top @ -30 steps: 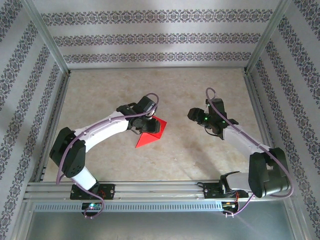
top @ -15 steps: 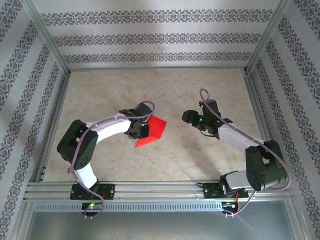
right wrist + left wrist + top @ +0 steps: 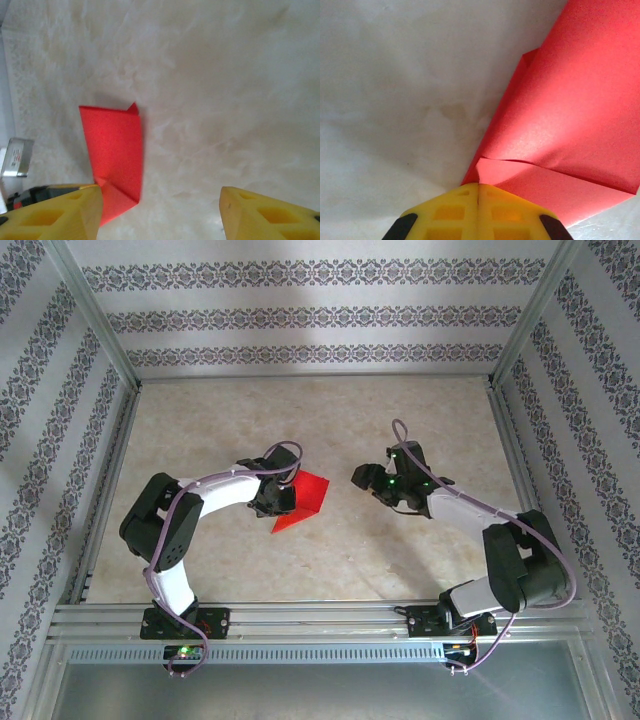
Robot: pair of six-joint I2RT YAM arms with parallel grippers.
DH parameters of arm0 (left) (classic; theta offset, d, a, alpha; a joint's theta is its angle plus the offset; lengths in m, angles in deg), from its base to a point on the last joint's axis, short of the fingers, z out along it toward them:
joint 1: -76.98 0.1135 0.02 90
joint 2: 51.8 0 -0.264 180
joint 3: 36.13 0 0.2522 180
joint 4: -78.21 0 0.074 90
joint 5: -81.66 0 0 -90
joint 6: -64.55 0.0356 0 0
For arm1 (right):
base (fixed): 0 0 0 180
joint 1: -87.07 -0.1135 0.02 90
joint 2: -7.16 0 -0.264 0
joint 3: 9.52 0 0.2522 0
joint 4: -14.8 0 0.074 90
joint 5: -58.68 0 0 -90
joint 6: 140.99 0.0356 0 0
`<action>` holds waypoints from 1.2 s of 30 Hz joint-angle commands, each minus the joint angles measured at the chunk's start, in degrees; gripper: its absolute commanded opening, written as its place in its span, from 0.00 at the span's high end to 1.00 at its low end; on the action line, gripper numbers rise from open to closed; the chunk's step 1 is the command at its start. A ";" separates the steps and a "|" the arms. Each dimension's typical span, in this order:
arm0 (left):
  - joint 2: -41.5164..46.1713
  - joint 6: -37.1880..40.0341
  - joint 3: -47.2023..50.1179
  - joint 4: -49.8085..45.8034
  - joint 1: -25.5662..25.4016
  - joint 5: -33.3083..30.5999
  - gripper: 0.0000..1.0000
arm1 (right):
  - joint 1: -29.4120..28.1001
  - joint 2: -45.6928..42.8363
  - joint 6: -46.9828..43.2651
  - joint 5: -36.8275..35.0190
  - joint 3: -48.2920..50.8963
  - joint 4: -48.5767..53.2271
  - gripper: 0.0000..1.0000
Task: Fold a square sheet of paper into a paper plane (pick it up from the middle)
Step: Fold the wing for the fifth time at the center of the table.
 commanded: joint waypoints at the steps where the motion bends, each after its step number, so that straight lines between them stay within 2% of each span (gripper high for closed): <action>1: -0.86 -3.83 2.78 1.28 1.76 1.57 0.98 | -2.83 2.18 6.78 3.55 -0.51 -2.69 0.38; 4: -1.10 -5.67 3.70 1.93 2.68 3.96 0.98 | -5.95 4.16 10.77 3.15 -1.36 -3.58 0.40; 9: -1.45 -8.21 4.86 2.91 3.49 7.14 0.99 | -11.07 8.54 17.44 0.46 -4.15 -2.76 0.54; 14: -1.54 -9.06 5.26 2.91 3.95 7.84 0.98 | -15.20 13.99 20.99 -2.62 -8.28 -1.55 0.60; 20: -1.69 -8.41 4.91 1.87 4.02 7.40 0.98 | -16.57 19.00 22.23 -3.83 -11.81 -0.63 0.64; 36: -2.98 -7.37 3.82 0.85 4.03 7.40 0.98 | -17.15 23.42 18.44 -5.36 -17.08 6.28 0.65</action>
